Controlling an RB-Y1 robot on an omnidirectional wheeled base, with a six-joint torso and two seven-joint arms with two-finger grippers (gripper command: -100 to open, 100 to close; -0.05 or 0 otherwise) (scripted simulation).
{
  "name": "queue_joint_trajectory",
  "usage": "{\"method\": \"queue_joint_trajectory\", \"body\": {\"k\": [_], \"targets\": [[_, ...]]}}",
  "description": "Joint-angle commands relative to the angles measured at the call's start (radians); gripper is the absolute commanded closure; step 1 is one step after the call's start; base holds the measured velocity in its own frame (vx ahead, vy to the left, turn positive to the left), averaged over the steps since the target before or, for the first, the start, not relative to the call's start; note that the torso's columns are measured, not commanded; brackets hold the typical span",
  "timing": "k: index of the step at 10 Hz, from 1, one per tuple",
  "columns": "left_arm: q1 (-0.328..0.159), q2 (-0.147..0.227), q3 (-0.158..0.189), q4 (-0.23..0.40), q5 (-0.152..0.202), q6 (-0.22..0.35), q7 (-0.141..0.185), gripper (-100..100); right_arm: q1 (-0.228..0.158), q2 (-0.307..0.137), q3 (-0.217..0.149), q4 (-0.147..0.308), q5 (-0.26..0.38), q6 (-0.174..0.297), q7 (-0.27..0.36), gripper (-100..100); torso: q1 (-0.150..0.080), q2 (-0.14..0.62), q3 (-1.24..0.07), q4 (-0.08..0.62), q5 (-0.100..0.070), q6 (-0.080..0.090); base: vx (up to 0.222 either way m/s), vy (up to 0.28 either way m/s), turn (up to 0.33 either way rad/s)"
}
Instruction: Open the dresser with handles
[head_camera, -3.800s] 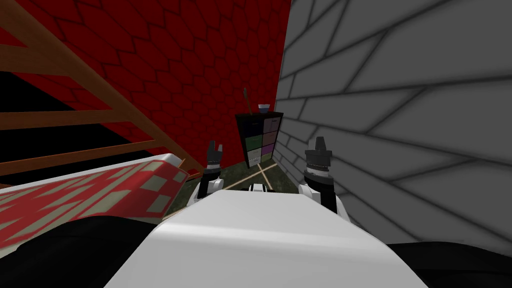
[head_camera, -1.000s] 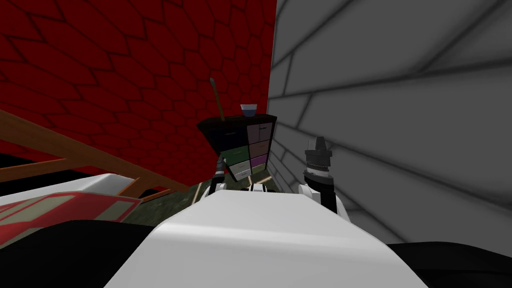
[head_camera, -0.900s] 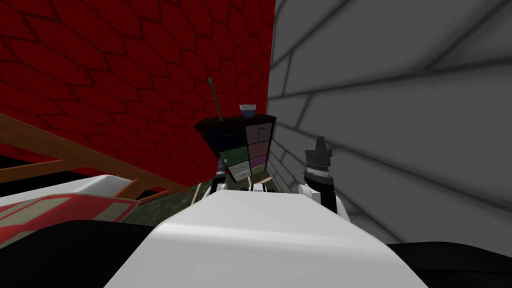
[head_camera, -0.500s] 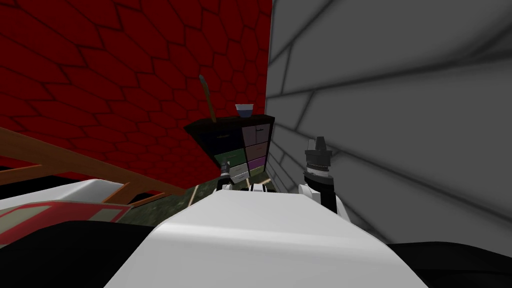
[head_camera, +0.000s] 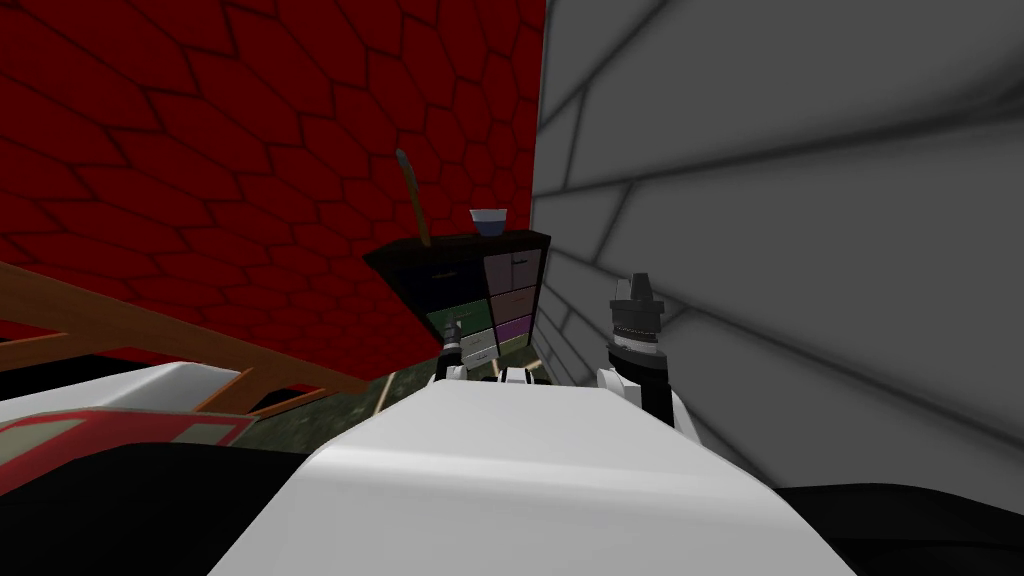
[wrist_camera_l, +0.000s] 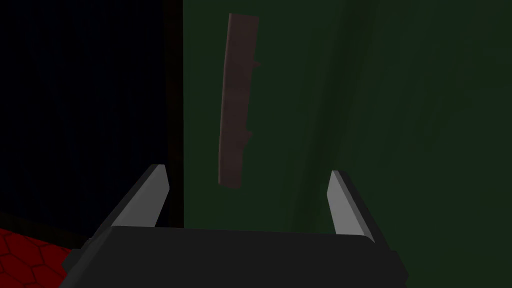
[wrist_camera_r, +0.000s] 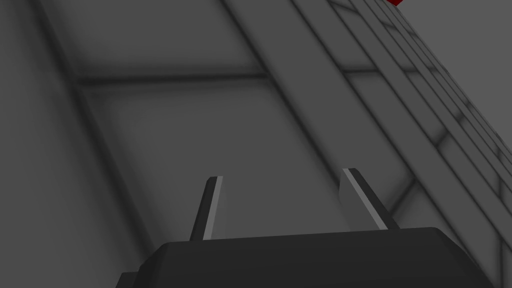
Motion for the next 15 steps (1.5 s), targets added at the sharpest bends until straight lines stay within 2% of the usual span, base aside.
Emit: {"method": "queue_joint_trajectory", "body": {"k": [1,2,10,11,15], "targets": [[-0.002,-0.001,-0.001,0.022,-0.001,-0.017,0.001,100,0.0,0.0,0.0,0.0,0.0,0.0,0.0,0,-0.002,0.004,0.003,0.001,0.0,0.0,-0.016,0.002,0.015],[0.026,-0.003,-0.037,-0.014,-0.01,-0.026,0.0,100,0.0,0.0,0.0,0.0,0.0,0.0,0.0,0,0.002,-0.002,0.001,-0.005,0.005,0.002,-0.017,-0.011,0.19],[0.167,-0.017,-0.189,-0.136,-0.048,-0.013,-0.002,100,0.0,0.0,0.0,0.0,0.0,0.0,0.0,0,0.003,-0.003,-0.001,-0.003,0.002,0.0,-0.017,-0.012,0.141],[0.149,-0.015,-0.176,-0.122,-0.045,-0.024,-0.002,100,0.0,0.0,0.0,0.0,0.0,0.0,0.0,0,0.002,-0.003,-0.001,-0.003,0.002,0.0,-0.012,-0.01,0.024],[0.175,-0.016,-0.194,-0.143,-0.049,-0.017,-0.002,100,-0.001,0.0,0.0,0.0,0.0,0.0,0.0,0,0.001,0.002,0.002,-0.002,0.002,0.0,-0.144,-0.039,0.005]]}}
